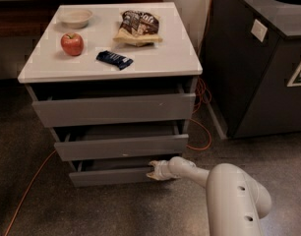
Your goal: Place brown chip bag into bottom drawer
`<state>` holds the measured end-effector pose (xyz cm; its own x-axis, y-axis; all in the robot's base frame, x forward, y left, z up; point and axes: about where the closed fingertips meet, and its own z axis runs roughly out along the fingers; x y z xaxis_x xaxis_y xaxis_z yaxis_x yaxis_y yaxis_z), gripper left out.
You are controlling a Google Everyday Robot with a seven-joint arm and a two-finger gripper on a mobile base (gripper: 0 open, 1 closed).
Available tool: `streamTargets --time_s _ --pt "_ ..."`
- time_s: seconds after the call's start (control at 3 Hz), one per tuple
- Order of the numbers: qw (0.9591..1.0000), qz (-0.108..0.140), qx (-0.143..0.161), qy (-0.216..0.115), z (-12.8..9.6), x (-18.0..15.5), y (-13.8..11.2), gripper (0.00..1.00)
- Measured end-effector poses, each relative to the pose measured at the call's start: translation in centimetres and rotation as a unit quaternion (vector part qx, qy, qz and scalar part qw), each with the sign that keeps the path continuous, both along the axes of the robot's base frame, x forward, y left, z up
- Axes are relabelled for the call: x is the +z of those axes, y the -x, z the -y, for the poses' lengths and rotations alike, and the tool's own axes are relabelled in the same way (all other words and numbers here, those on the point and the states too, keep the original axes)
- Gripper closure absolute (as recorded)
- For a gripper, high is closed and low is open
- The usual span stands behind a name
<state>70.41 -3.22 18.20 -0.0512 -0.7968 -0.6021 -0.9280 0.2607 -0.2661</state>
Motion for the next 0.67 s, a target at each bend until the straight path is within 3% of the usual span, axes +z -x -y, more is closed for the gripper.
streamTargets --time_s 0.33,0.67 --pt "1.0000 -0.001 0.000 0.000 -0.02 0.19 0.13 0.95" --pt "1.0000 -0.001 0.000 0.000 -0.02 0.37 0.13 1.00"
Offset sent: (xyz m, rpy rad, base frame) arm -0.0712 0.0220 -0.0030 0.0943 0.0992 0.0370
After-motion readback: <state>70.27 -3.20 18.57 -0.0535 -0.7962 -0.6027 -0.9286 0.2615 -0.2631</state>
